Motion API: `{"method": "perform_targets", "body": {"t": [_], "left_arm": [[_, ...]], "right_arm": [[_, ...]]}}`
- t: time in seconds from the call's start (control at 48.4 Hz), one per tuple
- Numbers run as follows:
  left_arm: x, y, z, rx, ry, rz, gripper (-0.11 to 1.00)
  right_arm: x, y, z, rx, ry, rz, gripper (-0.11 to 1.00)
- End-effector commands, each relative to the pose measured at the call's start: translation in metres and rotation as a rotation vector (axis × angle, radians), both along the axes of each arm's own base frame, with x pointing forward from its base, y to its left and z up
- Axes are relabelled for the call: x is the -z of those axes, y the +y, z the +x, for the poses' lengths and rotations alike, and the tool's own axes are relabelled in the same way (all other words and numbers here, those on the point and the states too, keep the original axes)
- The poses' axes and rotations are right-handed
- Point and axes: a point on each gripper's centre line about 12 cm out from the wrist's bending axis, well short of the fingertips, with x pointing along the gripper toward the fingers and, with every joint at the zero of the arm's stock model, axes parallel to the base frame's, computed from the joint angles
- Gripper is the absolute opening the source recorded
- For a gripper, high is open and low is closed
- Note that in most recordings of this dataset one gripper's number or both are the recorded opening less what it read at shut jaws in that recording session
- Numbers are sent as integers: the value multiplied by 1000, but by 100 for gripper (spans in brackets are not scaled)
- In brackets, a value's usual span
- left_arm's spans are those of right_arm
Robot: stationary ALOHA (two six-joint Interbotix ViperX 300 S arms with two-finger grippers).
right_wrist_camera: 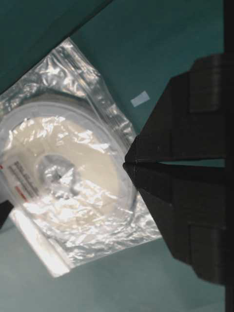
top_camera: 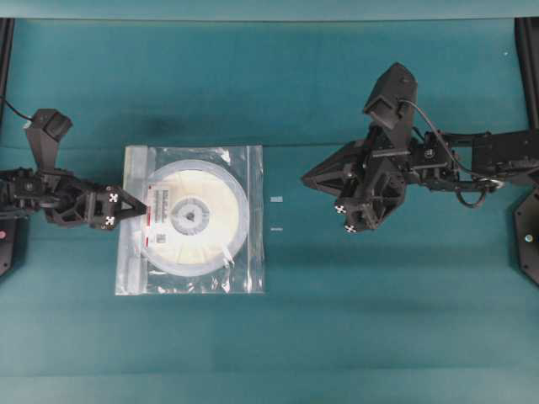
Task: Take out the reel from the clear zip bag.
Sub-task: 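Reach the right gripper over the bag toward the reel's right rim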
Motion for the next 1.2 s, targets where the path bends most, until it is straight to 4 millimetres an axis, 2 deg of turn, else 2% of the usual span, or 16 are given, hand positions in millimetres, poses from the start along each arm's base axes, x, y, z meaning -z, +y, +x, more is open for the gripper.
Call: {"method": "perform_targets", "body": {"t": [0.0, 0.124, 0.248, 0.372, 0.475, 0.578, 0.681, 0.764, 0.908, 0.95, 1.177], "left_arm": [[-2, 1, 5, -1, -6, 1, 86], [-1, 1, 4, 0, 6, 0, 71], [-3, 1, 3, 4, 12, 4, 41], [-5, 1, 1, 6, 20, 4, 17], [-4, 0, 0, 7, 33, 3, 4], [-4, 0, 1, 10, 34, 7, 1], [-5, 1, 3, 12, 33, 9, 1], [-5, 1, 4, 12, 31, 9, 1], [-4, 1, 3, 12, 36, 9, 0], [-4, 1, 3, 12, 39, 8, 1], [-4, 1, 3, 12, 48, 6, 1]], "right_arm": [[-7, -1, 3, 7, -25, 6, 0], [-6, -1, 2, 7, -19, 7, 0], [-2, 2, 1, 3, 1, 14, 0], [14, 3, -3, 46, 65, 90, 0], [28, 6, -4, 87, 105, 164, 0], [40, 10, -1, 104, 131, 203, 1], [53, 13, 2, 103, 163, 209, 11], [62, 13, 9, 104, 188, 212, 27], [69, 12, 31, 98, 202, 208, 64], [72, 11, 37, 98, 206, 206, 70], [90, 10, 61, 97, 257, 205, 69]]}}
